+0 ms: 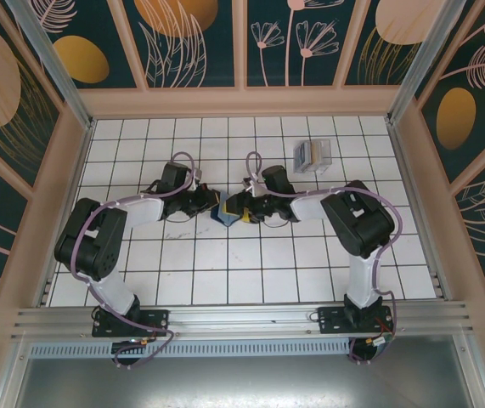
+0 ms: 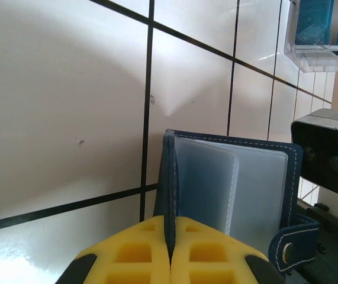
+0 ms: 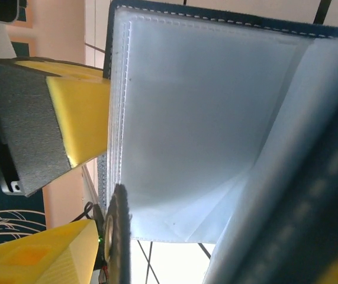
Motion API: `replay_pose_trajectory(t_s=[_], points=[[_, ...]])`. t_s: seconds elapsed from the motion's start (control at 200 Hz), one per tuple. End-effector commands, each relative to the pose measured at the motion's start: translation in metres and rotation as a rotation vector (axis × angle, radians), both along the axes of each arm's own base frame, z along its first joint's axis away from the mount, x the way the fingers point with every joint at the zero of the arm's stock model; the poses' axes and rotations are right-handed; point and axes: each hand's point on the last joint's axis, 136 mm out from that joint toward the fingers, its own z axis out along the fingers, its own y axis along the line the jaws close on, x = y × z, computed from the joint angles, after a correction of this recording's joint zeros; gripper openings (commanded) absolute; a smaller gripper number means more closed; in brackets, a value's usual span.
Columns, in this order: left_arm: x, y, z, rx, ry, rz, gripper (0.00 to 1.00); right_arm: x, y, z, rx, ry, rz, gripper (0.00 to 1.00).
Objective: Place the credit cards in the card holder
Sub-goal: Flip over the card slot on the card holder.
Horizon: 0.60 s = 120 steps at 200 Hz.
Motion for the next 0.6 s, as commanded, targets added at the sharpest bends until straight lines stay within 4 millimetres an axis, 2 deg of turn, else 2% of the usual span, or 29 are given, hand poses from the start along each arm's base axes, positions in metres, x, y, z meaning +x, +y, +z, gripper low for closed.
replay_pose_trajectory(t_s=[0.0,0.305,0.445,0.596], points=[[0.002,-0.005,-0.004,0.007,0.021,-0.014,0.00,0.007,0.015,0.011,0.034,-0.057,0.018,0.69],[-0.001,-0.015,0.002,-0.088,0.026,-0.028,0.00,0.011,0.019,0.005,0.021,-0.038,-0.006,0.70],[-0.003,-0.021,0.003,-0.142,0.046,-0.040,0.00,0.016,0.015,-0.007,-0.027,-0.027,-0.041,0.70],[-0.005,-0.023,0.003,-0.166,0.053,-0.039,0.00,0.016,0.012,-0.010,-0.043,-0.028,-0.054,0.66]])
